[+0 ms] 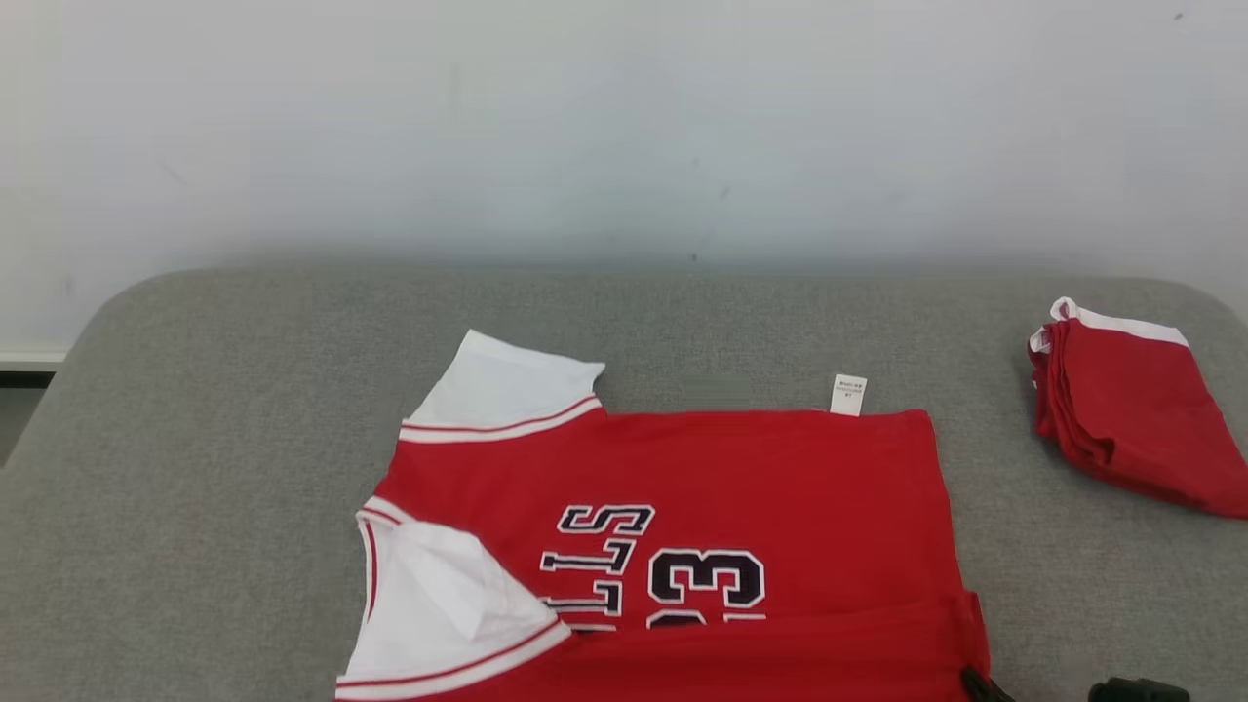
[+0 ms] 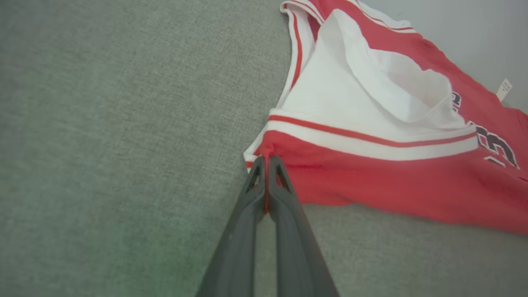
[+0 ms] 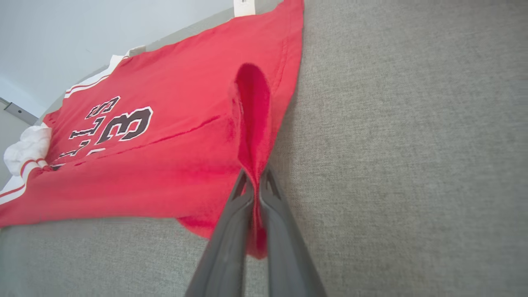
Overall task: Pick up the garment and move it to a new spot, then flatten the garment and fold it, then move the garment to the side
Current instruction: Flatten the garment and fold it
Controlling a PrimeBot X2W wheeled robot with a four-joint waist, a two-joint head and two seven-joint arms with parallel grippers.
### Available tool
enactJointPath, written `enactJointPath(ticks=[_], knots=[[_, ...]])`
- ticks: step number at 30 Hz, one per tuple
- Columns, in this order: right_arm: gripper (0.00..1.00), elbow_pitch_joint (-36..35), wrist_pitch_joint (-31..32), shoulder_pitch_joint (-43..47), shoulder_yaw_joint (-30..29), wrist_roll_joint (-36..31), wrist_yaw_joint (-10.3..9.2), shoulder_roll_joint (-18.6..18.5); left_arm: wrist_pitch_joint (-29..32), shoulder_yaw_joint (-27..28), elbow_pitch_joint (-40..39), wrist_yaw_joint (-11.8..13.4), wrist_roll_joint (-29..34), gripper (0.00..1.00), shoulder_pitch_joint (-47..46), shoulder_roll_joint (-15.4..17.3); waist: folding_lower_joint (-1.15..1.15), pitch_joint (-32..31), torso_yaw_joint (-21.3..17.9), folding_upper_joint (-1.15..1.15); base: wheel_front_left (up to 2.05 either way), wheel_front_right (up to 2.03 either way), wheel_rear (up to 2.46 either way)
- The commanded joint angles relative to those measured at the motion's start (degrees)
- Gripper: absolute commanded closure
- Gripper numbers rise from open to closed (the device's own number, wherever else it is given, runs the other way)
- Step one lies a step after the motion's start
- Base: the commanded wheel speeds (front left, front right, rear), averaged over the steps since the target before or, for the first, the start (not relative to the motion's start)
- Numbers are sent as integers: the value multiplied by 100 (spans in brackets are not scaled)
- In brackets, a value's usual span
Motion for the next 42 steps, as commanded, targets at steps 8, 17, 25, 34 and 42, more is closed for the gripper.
enactJointPath(ticks=[8, 17, 25, 34, 42], knots=[[100, -309, 397, 467, -243, -107, 8, -102, -17, 107, -807, 345, -99, 100, 661, 121, 1, -30, 63, 0, 0, 0, 0], [0, 3, 490, 447, -731, -629, 8, 247, -26, 153, -1130, 520, 186, 0, 654, 150, 1, -24, 145, 0, 0, 0, 0], [0, -282, 107, 479, -1383, -1032, 8, 556, -32, 1069, -2051, 552, 1436, 0, 1058, -66, 1, -10, 125, 0, 0, 0, 0], [0, -1089, -11, 756, -2179, -2203, 9, 1061, -34, 2139, -2935, 192, 3025, 0, 1443, -746, 1, 35, 142, 0, 0, 0, 0], [0, -1864, -13, 1078, -2849, -3040, 8, 1803, -35, 2715, -3091, -114, 3711, 0, 1319, -1260, 1, 148, 26, 0, 0, 0, 0]])
